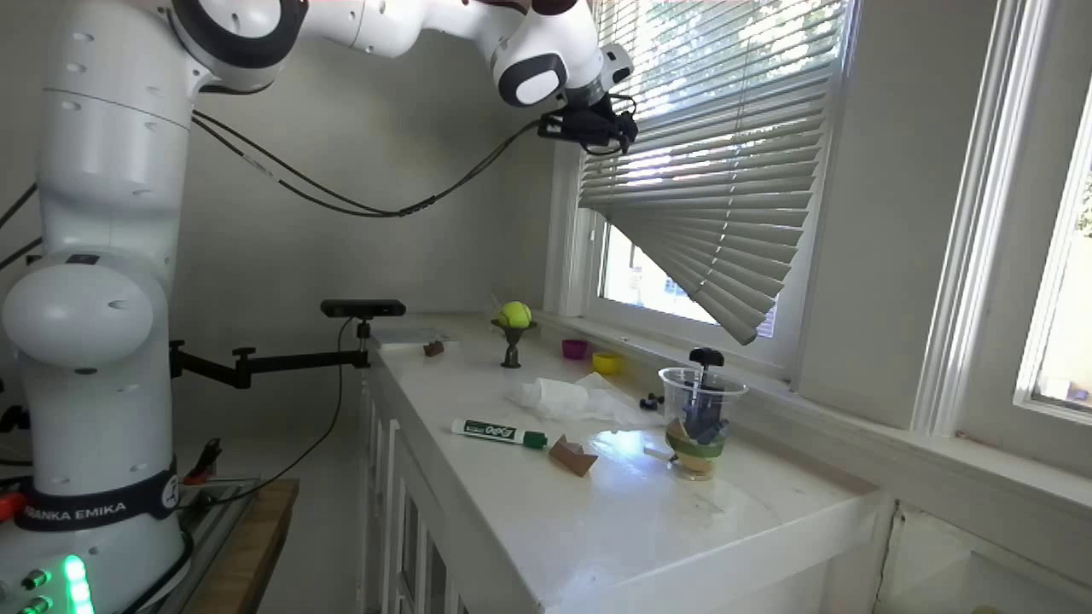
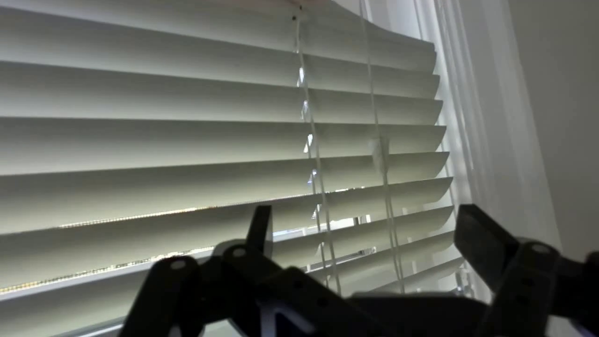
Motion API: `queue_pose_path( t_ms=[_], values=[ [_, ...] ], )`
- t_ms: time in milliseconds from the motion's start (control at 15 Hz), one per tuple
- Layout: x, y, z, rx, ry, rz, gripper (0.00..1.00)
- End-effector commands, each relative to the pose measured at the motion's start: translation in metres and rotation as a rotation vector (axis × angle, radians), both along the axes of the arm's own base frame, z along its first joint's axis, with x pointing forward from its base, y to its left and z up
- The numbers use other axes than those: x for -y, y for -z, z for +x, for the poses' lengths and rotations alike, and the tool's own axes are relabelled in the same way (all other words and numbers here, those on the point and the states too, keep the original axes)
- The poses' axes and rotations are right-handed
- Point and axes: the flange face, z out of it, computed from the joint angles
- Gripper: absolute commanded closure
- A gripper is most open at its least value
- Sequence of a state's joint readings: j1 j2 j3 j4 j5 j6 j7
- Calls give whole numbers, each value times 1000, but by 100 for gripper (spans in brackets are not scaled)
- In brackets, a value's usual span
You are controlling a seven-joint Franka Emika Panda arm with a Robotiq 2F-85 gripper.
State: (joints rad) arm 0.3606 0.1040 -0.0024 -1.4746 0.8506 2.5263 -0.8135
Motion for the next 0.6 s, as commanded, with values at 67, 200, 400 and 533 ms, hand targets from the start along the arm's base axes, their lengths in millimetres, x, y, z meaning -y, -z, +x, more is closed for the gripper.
queue_pose_path(
  t_ms=[67, 200, 400, 533],
  values=[
    [-11, -17, 24, 31, -45, -17, 0],
    [-16, -25, 21, 42, -65, -18, 0],
    [-18, -38, 13, 51, -78, -13, 0],
    [-17, -40, 5, 48, -72, -7, 0]
  ],
)
